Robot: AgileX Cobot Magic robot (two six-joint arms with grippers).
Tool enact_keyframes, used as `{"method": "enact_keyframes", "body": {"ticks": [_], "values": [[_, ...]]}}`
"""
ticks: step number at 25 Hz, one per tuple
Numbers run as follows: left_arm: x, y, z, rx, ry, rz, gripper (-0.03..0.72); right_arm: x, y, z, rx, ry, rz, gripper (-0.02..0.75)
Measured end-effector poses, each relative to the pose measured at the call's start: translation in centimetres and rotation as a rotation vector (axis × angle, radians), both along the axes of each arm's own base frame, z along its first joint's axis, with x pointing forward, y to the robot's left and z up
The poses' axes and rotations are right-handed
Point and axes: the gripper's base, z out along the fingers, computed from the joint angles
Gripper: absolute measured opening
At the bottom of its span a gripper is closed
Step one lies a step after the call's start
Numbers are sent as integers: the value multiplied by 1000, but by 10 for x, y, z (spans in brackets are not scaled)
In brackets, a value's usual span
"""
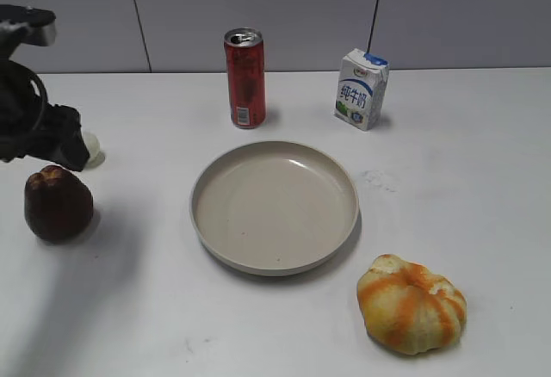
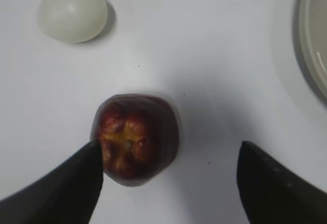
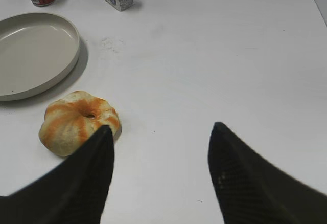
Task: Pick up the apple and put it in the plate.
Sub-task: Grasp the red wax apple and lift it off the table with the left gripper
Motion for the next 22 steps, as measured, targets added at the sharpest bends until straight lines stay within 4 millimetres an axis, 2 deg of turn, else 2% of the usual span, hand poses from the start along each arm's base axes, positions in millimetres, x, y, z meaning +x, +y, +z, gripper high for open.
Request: {"method": "enact_keyframes", "body": {"ticks": [4,12,22], "values": [[16,1,-10,66,23,3,623,0,0,0,2,0,0,445],[21,10,-24,117,94,48,623,0,0,0,3,1,-1,445],[32,10,-63,116,197,76,623,0,0,0,4,1,-1,445]]}}
